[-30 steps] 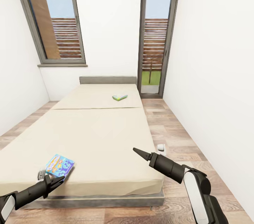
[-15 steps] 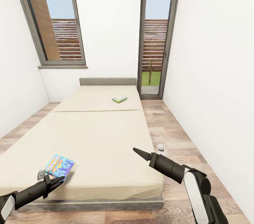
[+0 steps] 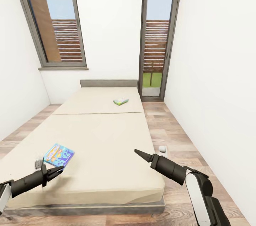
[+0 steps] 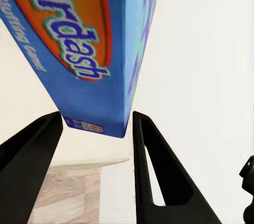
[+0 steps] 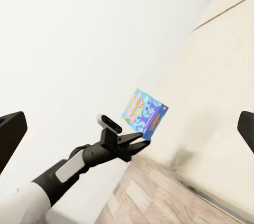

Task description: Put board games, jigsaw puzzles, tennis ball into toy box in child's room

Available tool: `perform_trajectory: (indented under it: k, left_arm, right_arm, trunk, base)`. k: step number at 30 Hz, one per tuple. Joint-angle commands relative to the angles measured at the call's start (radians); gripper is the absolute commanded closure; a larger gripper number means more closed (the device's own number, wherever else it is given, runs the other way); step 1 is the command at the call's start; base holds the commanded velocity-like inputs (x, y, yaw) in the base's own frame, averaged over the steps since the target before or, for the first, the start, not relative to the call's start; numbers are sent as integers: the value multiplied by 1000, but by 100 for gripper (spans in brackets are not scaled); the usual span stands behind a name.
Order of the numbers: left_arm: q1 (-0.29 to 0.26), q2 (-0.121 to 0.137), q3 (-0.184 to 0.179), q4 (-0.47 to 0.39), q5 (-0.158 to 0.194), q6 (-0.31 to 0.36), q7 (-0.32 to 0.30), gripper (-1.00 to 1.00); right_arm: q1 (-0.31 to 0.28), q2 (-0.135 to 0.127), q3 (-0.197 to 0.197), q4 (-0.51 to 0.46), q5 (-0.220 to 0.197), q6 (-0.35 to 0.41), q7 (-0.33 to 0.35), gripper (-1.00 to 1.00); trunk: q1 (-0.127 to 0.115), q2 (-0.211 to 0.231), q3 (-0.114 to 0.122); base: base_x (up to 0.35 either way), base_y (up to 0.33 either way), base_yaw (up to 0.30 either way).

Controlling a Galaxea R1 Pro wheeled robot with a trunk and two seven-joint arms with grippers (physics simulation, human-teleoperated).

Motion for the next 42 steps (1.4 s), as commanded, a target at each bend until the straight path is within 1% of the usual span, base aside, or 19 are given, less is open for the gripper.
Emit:
perform_trajectory:
  k: [1, 3, 4, 5, 6, 8, 9, 11, 14, 18, 22, 24, 26, 29, 32, 34, 38, 40, 42]
  left_arm:
    - [-13, 5, -21, -9, -4, 20, -9, 100]
    - [-56, 11, -75, -20, -4, 44, -17, 100]
    - [-90, 14, -121, -22, -4, 55, -27, 100]
    - [-100, 14, -137, -22, -4, 58, -32, 100]
    - [-117, 15, -169, -21, -5, 63, -50, 100]
    - [-136, 16, -217, -21, -5, 68, -92, 100]
    - [-139, 16, -224, -21, -5, 69, -104, 100]
    - [-157, 20, -246, -23, -7, 71, -159, 100]
    - [-180, 28, -255, -24, -11, 72, -190, 100]
    - [-187, 39, -259, -24, -11, 72, -203, 100]
    - [-188, 45, -265, -20, -11, 72, -239, 100]
    - [-188, 48, -303, -19, -12, 72, -277, 100]
    - [-188, 59, -366, -18, -12, 70, -310, 100]
    - [-189, 74, -451, -18, -9, 68, -310, 100]
    - [-189, 77, -481, -18, -8, 68, -310, 100]
    - [-190, 78, -493, -27, -9, 67, -310, 100]
    - [-190, 87, -510, -58, -9, 63, -310, 100]
    - [-190, 109, -554, -111, -9, 57, -310, 100]
    - [-190, 141, -616, -186, -6, 45, -310, 100]
  right_arm:
    - [0, 0, -3, 0, 2, 5, 4, -100]
    - [3, -2, -7, 0, 2, 5, 6, -100]
    - [5, -5, -8, 0, 1, 6, 7, -100]
    - [6, -6, -8, 0, 1, 6, 9, -100]
    - [7, -7, -8, -1, 1, 6, 12, -100]
    - [10, -9, -11, -4, -3, 7, 17, -100]
    - [10, -9, -13, -4, -6, 7, 18, -100]
    - [11, -10, -40, -4, -19, 9, 20, -100]
    - [10, -9, -73, -5, -26, 7, 14, -100]
    - [9, -2, -75, -7, -18, 4, -1, -100]
    - [9, 5, -71, -4, -16, 7, -72, -100]
    - [8, 7, -68, 0, -23, 7, -95, -100]
    - [8, 7, -67, 3, -25, 1, -104, -100]
    - [8, 8, -66, 7, -28, -43, -108, -100]
    - [8, 7, -59, 9, -28, -70, -108, -100]
    - [8, 5, -39, 10, -26, -81, -110, -100]
    - [8, 5, -30, 10, -24, -83, -111, -100]
    - [8, 7, -22, 10, -24, -85, -114, -100]
    - [8, 7, -4, 10, -22, -86, -119, -100]
  trunk:
    - [-4, 7, 2]
    - [-12, 21, 8]
    - [-16, 28, 12]
    - [-19, 35, 15]
    - [-23, 42, 18]
    - [-31, 56, 24]
    - [-35, 63, 27]
    - [-42, 77, 33]
    - [-54, 98, 43]
    - [-69, 126, 55]
    - [-85, 154, 68]
    - [-92, 168, 74]
    - [-100, 182, 80]
    - [-111, 203, 90]
    - [-123, 224, 99]
    - [-131, 238, 106]
    - [-146, 266, 118]
    - [-154, 280, 124]
    - [-161, 294, 131]
  base:
    - [0, 0, 0]
    - [0, 0, 0]
    - [0, 0, 0]
    - [0, 0, 0]
    - [0, 0, 0]
    - [0, 0, 0]
    - [0, 0, 0]
    - [0, 0, 0]
    - [0, 0, 0]
    - [0, 0, 0]
    - [0, 0, 0]
    - [0, 0, 0]
    - [0, 0, 0]
    - [0, 0, 0]
    - [0, 0, 0]
    - [0, 0, 0]
    - [0, 0, 0]
    - [0, 0, 0]
    - [0, 0, 0]
